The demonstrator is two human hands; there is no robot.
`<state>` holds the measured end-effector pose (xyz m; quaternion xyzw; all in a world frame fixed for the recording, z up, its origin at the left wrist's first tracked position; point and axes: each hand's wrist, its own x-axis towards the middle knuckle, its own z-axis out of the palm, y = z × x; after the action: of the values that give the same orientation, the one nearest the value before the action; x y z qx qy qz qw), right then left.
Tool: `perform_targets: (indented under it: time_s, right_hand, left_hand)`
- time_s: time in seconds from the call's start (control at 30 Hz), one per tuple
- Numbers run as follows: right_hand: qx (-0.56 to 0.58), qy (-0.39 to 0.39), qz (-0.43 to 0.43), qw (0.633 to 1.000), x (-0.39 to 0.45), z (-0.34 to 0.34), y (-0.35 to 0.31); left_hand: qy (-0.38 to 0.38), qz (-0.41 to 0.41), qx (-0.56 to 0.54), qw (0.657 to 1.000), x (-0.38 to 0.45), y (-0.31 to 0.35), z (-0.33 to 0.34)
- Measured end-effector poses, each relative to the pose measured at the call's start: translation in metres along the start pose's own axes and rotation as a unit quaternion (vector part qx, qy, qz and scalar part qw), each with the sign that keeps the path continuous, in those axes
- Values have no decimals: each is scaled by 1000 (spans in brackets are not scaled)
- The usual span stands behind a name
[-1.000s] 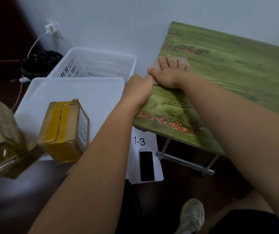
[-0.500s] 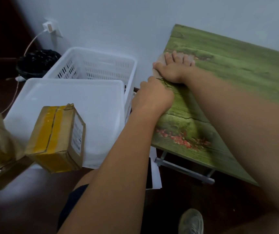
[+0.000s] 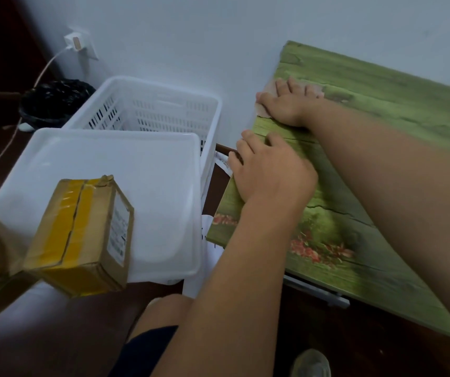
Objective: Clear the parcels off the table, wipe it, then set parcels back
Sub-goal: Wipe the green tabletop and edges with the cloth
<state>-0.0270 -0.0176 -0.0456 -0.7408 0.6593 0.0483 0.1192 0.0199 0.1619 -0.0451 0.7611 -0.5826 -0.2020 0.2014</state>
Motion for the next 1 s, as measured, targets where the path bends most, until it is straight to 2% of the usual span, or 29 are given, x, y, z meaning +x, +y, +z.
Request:
perform_targets:
  time_s: [0.37,0.47,0.53,0.63,0.77,1.0]
  right_hand:
    - [-6,-6,-2,1000,38,-4,8]
    - [-4,1,0,1000,46,-7,10]
    - [-4,0,-4,1000,55,-9,11]
    - [-3,3,3,1000,63,-12,11]
    - [2,7,7,1000,69,-17,14]
    - [-5,6,-2,1000,85,-21,17]
  left_hand:
    - [-13,34,33,999,1,14,10]
    - [18,36,28,999,8,9,5]
    - [34,22,14,999,17,4,-3]
    - [17,-10,-10,1000,25,2,-15]
    - [14,-18,35,999,25,6,-16]
    - [-19,-35,42,998,27,16,-12]
